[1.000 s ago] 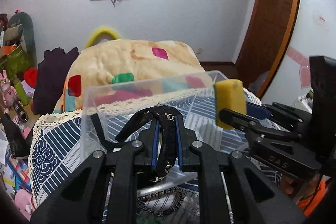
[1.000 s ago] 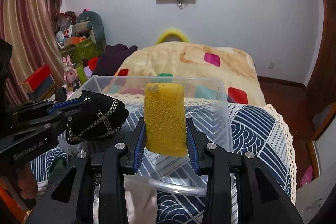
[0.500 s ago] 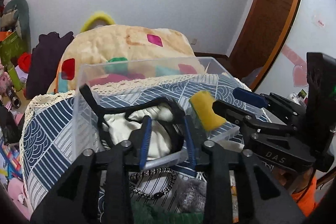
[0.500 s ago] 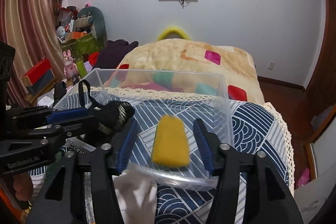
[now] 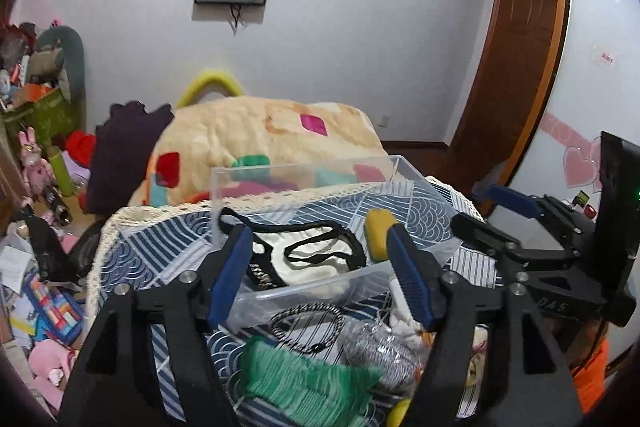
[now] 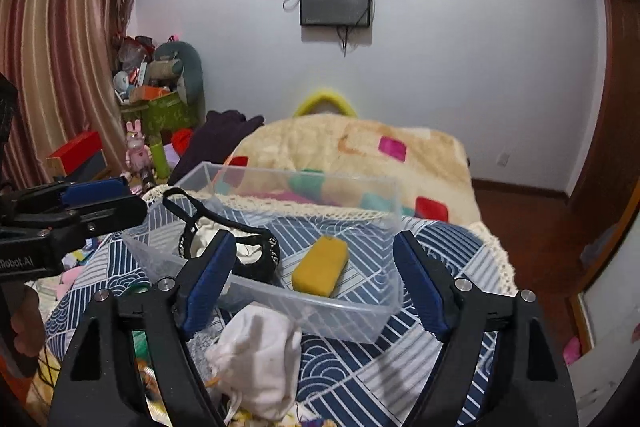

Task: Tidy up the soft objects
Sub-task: 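Withdraw both tools from the box toward the remaining cloth items, then grasp the green knit cloth with the left tool while the right grasps the white pouch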

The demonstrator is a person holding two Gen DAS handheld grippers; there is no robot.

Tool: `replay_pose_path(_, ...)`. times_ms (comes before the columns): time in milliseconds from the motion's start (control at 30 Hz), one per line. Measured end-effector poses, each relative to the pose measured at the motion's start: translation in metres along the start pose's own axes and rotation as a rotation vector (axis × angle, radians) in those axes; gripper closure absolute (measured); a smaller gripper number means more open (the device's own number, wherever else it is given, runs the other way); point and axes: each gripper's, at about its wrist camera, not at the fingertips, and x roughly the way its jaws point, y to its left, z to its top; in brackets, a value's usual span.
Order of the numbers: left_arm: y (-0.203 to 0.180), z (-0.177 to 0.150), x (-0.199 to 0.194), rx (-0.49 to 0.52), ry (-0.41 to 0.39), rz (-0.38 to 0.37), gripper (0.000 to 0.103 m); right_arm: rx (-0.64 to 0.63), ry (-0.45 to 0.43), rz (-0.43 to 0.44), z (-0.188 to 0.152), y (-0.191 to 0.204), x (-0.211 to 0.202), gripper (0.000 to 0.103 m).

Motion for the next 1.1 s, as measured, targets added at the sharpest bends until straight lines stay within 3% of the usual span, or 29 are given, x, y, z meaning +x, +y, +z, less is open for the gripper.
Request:
replay_pose_path(167, -0.002, -0.009, -0.024, 0.029, -0.036, 0.060, 0.004, 0.012, -0.021, 0.021, -0.002, 0.003, -0.012, 0.019)
replay_pose_path(200, -0.004, -0.012, -0.027, 0.035, -0.043, 0.069, 0.003, 0.008, -0.023, 0.022, -0.003, 0.004, -0.014, 0.019)
replay_pose_path(433, -0.010, -0.040, -0.040, 0.075, -0.034, 0.111, 0.001, -0.020, -0.031, 0.011, -0.016, 0.014, -0.023, 0.009)
replay_pose_path(1100, 0.015, -0.103, 0.017, -0.024, 0.184, 0.101, 0.001, 0.005, 0.122, 0.037, -0.059, 0.017, 0.012, 0.009)
